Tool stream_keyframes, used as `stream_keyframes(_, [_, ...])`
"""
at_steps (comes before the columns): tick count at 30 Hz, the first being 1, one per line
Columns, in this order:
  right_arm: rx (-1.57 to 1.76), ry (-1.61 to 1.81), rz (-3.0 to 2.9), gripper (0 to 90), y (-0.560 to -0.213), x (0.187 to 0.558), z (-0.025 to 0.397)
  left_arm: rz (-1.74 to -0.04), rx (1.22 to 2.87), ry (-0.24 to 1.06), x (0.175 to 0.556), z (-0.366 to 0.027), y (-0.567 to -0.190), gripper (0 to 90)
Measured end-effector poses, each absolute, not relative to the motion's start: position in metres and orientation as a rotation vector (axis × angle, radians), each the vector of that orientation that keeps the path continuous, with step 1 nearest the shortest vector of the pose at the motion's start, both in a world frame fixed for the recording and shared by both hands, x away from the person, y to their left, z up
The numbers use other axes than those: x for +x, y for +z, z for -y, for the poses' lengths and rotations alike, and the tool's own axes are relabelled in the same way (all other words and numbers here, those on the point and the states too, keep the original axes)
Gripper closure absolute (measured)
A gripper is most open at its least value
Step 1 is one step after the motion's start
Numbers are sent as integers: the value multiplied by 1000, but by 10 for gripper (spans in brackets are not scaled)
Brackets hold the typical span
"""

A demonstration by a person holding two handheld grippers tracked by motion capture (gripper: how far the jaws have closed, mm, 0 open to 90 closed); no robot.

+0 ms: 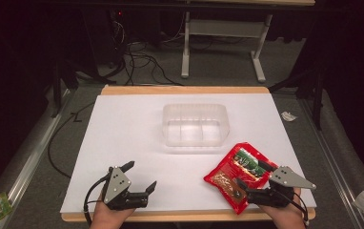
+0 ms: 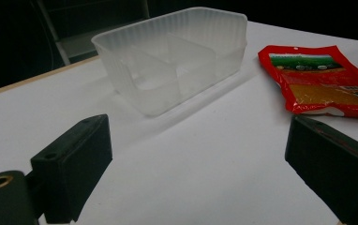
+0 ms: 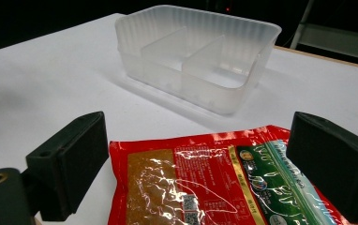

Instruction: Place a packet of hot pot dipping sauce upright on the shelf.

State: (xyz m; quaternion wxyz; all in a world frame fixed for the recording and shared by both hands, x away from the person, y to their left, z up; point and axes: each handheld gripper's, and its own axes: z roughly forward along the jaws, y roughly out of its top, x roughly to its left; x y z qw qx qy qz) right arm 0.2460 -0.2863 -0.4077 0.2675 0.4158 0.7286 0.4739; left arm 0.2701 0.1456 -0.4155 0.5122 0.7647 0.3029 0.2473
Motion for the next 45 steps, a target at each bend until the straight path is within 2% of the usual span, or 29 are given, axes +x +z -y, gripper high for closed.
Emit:
stream_keyframes(27, [1141,1303,-1917,56,-404,245,298,-748,1838,558,275,-152,-419,82])
stream_keyframes(37, [1211,1267,-1894,61,-413,257,318,-830,1829,502,291,-166,-431,109])
stream_keyframes(45, [1316,1219,-1870,70,-425,269,337,-858,1817,505,296,-172,-435,136])
